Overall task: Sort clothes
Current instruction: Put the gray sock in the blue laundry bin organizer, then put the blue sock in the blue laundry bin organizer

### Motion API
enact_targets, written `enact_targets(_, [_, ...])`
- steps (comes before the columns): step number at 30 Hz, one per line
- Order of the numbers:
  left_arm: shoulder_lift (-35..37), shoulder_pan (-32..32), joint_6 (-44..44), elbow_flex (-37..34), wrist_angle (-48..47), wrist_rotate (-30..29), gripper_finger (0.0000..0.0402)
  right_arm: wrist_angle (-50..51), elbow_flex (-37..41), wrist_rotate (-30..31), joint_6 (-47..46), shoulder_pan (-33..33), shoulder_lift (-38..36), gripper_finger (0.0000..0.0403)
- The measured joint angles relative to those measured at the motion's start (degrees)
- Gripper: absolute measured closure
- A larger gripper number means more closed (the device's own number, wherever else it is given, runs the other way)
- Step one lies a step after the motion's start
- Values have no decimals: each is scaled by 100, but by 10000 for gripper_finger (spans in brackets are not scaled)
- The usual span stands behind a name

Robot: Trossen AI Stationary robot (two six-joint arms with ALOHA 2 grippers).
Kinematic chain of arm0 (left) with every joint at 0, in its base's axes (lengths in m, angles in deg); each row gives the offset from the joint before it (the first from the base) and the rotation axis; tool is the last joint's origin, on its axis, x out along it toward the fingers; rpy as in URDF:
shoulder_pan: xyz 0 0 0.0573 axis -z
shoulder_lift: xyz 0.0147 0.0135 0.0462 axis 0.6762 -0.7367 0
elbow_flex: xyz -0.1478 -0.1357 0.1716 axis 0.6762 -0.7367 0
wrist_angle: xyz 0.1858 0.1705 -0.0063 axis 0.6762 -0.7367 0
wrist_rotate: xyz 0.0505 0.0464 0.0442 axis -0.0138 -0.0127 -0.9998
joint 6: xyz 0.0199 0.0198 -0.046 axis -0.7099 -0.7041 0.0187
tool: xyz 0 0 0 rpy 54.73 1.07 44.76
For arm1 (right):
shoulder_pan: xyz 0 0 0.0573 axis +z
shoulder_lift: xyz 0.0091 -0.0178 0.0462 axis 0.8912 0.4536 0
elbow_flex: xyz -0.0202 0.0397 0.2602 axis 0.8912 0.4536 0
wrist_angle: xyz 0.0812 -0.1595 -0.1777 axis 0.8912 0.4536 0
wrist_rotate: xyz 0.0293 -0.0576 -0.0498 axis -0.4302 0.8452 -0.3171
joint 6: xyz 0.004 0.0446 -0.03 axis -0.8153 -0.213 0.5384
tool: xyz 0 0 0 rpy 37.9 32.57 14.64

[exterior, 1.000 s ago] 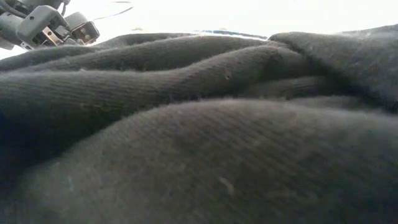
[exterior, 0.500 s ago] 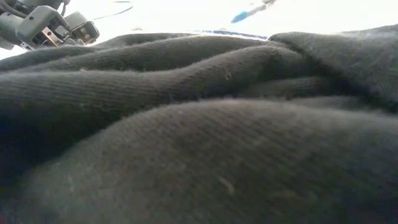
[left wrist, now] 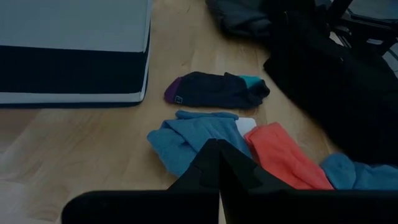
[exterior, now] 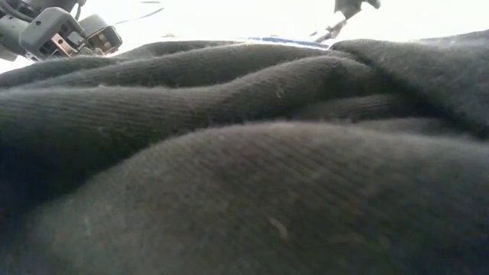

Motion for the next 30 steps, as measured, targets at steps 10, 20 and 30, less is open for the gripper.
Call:
enact_targets(10, [-2,0,-4,0,-2,0,400,-150,925,-75,-461,-534,9,317])
enact_targets(20, [-2,-2,-4,0,303,-4,400,-155,1105,-99,-323,-568,-48,213])
enact_targets(30, [-2,-8,132,2,590,-275,400,-28,1105,-416,-424,100,-543,175])
